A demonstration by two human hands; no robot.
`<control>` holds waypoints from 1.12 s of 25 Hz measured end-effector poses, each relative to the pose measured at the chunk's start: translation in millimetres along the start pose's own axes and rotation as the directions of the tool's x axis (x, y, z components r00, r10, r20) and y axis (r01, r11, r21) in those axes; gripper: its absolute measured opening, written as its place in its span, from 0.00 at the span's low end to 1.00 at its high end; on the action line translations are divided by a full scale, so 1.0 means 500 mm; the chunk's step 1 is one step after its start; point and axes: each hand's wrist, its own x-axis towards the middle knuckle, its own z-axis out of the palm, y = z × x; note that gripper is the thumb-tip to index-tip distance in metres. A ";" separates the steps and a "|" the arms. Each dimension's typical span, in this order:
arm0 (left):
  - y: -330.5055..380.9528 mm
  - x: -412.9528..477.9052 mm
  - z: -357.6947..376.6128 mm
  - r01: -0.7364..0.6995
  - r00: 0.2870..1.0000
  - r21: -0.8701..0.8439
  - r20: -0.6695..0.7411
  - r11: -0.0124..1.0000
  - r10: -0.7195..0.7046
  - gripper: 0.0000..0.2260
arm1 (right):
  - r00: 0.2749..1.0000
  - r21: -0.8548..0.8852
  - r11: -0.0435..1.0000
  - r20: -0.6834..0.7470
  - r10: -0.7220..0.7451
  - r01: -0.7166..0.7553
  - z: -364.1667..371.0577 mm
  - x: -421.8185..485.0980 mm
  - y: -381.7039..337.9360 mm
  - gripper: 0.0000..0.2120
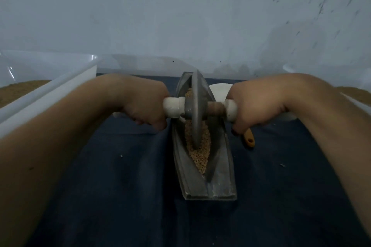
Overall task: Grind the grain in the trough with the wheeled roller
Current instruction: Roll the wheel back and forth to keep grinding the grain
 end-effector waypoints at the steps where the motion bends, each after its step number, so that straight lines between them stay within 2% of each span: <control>1: 0.002 0.005 0.002 0.013 0.997 0.057 -0.082 0.998 -0.009 0.08 | 0.998 -0.013 1.000 -0.063 0.001 -0.002 0.006 0.008 0.001 0.09; 2: 0.006 0.013 0.009 0.046 0.977 0.134 -0.213 0.990 -0.017 0.09 | 0.985 -0.036 0.999 -0.173 0.007 -0.013 0.019 0.023 0.000 0.08; 3: 0.010 0.022 0.021 0.113 0.915 0.219 -0.403 0.969 -0.015 0.08 | 0.944 -0.057 0.997 -0.328 0.023 -0.045 0.034 0.041 -0.001 0.06; 4: 0.013 0.030 0.037 0.192 0.796 0.299 -0.605 0.935 0.030 0.06 | 0.859 -0.071 0.993 -0.511 0.042 -0.091 0.053 0.057 -0.002 0.05; 5: 0.017 0.037 0.058 0.275 0.667 0.363 -0.739 0.890 0.096 0.06 | 0.749 -0.076 0.988 -0.660 0.053 -0.136 0.073 0.068 -0.006 0.05; 6: 0.019 0.043 0.077 0.339 0.565 0.386 -0.813 0.858 0.142 0.08 | 0.664 -0.082 0.983 -0.746 0.050 -0.165 0.086 0.076 -0.009 0.04; 7: 0.019 0.044 0.083 0.351 0.505 0.378 -0.847 0.857 0.166 0.10 | 0.641 -0.085 0.981 -0.766 0.046 -0.172 0.087 0.078 -0.012 0.04; 8: 0.015 0.044 0.077 0.324 0.525 0.346 -0.840 0.880 0.137 0.09 | 0.693 -0.083 0.984 -0.719 0.052 -0.160 0.079 0.077 -0.011 0.05; 9: 0.008 0.043 0.062 0.235 0.627 0.299 -0.774 0.925 0.091 0.08 | 0.794 -0.071 0.990 -0.606 0.053 -0.121 0.061 0.066 -0.011 0.06; 10: 0.001 0.039 0.045 0.122 0.797 0.222 -0.603 0.967 0.038 0.07 | 0.899 -0.055 0.995 -0.435 0.048 -0.080 0.039 0.051 -0.011 0.06; 11: -0.005 0.033 0.024 0.029 0.930 0.133 -0.367 0.991 0.021 0.08 | 0.968 -0.034 0.998 -0.248 0.040 -0.050 0.018 0.032 -0.013 0.07; 12: -0.009 0.024 0.006 -0.012 0.986 0.071 -0.168 0.997 0.024 0.08 | 0.995 -0.008 0.999 -0.096 0.031 -0.031 0.002 0.015 -0.015 0.08; 13: -0.009 0.015 -0.004 -0.029 0.999 0.038 -0.041 0.999 0.030 0.08 | 1.000 0.023 0.999 0.002 0.022 -0.022 -0.007 0.002 -0.018 0.08; 14: -0.009 0.010 -0.005 -0.037 0.999 0.033 0.002 0.999 0.037 0.07 | 0.999 0.046 0.999 0.037 0.012 -0.013 -0.007 -0.004 -0.021 0.07; 15: -0.008 0.010 -0.001 -0.035 0.999 0.056 -0.025 0.998 0.036 0.08 | 1.000 0.047 0.999 0.017 0.010 -0.011 -0.001 -0.004 -0.023 0.07; 17: -0.001 0.021 0.012 0.013 0.972 0.144 -0.234 0.990 0.022 0.09 | 0.990 -0.013 1.000 -0.141 0.021 -0.023 0.015 0.014 -0.025 0.07; 18: 0.003 0.029 0.025 0.066 0.912 0.191 -0.410 0.979 0.018 0.08 | 0.971 -0.043 0.998 -0.237 0.027 -0.038 0.020 0.027 -0.025 0.07; 20: 0.002 0.047 0.056 0.199 0.679 0.259 -0.732 0.945 0.057 0.04 | 0.937 -0.068 0.994 -0.346 0.058 -0.086 0.016 0.048 -0.027 0.05; 21: 0.001 0.053 0.074 0.241 0.587 0.258 -0.807 0.936 0.072 0.03 | 0.936 -0.071 0.992 -0.344 0.072 -0.102 0.009 0.053 -0.029 0.05; 22: -0.003 0.056 0.090 0.259 0.536 0.247 -0.841 0.934 0.074 0.05 | 0.944 -0.079 0.991 -0.322 0.076 -0.106 0.003 0.057 -0.031 0.06; 24: -0.013 0.061 0.109 0.251 0.509 0.215 -0.859 0.944 0.060 0.07 | 0.952 -0.121 0.987 -0.299 0.065 -0.106 -0.003 0.061 -0.033 0.06; 28: -0.019 0.061 0.096 0.224 0.543 0.223 -0.837 0.949 0.068 0.09 | 0.945 -0.154 0.986 -0.328 0.016 -0.070 0.006 0.056 -0.028 0.07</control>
